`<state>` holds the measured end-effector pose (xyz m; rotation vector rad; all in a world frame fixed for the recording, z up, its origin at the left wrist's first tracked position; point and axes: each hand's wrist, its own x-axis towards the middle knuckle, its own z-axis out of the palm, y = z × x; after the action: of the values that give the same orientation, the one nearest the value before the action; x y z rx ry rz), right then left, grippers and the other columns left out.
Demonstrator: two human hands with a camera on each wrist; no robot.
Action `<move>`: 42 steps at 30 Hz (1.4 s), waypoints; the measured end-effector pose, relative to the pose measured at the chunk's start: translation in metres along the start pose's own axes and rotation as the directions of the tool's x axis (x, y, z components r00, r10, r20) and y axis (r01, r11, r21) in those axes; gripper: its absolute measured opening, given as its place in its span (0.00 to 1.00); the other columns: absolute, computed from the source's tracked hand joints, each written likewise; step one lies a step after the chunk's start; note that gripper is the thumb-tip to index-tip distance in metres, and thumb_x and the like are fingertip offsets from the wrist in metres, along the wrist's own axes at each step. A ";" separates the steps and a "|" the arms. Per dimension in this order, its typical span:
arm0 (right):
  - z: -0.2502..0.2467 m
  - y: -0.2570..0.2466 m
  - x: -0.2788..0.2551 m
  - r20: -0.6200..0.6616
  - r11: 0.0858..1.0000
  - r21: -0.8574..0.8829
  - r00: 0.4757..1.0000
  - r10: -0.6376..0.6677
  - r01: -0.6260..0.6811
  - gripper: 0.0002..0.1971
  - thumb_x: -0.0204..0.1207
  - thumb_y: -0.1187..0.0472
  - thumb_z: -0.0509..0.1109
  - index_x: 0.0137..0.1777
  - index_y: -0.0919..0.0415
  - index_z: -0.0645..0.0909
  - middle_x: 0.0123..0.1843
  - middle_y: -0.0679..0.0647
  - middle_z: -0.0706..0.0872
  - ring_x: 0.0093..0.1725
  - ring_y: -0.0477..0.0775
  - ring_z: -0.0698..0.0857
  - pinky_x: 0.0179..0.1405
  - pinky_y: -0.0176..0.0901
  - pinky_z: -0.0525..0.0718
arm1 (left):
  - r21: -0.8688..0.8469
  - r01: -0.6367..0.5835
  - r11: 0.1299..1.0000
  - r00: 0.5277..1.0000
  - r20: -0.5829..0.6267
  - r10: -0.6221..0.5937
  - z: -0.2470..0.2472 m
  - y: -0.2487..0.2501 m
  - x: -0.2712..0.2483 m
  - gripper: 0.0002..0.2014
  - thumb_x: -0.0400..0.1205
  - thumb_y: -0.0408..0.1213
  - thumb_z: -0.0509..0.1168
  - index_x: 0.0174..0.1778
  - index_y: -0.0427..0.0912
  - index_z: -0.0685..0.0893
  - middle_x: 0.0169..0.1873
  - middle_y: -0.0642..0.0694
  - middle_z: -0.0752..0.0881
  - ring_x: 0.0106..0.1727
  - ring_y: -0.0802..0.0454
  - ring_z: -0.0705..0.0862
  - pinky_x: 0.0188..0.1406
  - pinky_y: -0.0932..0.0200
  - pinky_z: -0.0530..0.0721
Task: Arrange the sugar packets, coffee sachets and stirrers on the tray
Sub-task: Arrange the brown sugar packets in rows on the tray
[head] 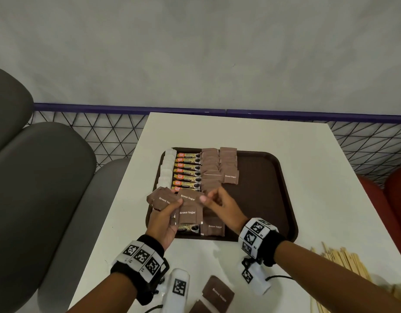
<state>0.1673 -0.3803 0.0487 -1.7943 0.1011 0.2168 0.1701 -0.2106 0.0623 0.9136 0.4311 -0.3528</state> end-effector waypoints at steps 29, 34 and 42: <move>-0.079 0.045 0.063 -0.514 0.904 -0.071 0.792 0.329 -0.421 0.08 0.73 0.61 0.73 0.50 0.64 0.84 0.54 0.63 0.87 0.57 0.64 0.83 0.56 0.46 0.77 | -0.089 0.036 0.995 0.996 -0.073 -0.042 -0.006 0.010 -0.002 0.13 0.80 0.22 0.60 0.54 0.43 0.80 0.50 0.37 0.86 0.41 0.46 0.90 0.29 0.56 0.89; -0.070 0.060 0.081 -0.518 0.854 -0.203 0.793 0.321 -0.479 0.14 0.69 0.53 0.75 0.29 0.47 0.72 0.53 0.61 0.86 0.55 0.63 0.82 0.60 0.56 0.80 | -0.085 0.065 0.994 0.994 -0.083 -0.072 -0.008 0.010 0.001 0.15 0.80 0.20 0.58 0.57 0.40 0.79 0.49 0.36 0.86 0.46 0.42 0.87 0.29 0.55 0.90; -0.064 0.058 0.086 -0.547 0.795 -0.341 0.794 0.266 -0.501 0.08 0.72 0.52 0.72 0.45 0.53 0.79 0.53 0.59 0.85 0.62 0.61 0.75 0.62 0.51 0.73 | -0.068 0.084 0.994 0.994 -0.065 -0.088 -0.011 0.010 0.006 0.15 0.79 0.20 0.59 0.57 0.41 0.80 0.51 0.35 0.86 0.49 0.39 0.85 0.29 0.55 0.89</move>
<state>0.2465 -0.4519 -0.0102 -2.2749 0.8591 0.0949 0.1776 -0.1966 0.0597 0.8465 0.5429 -0.3848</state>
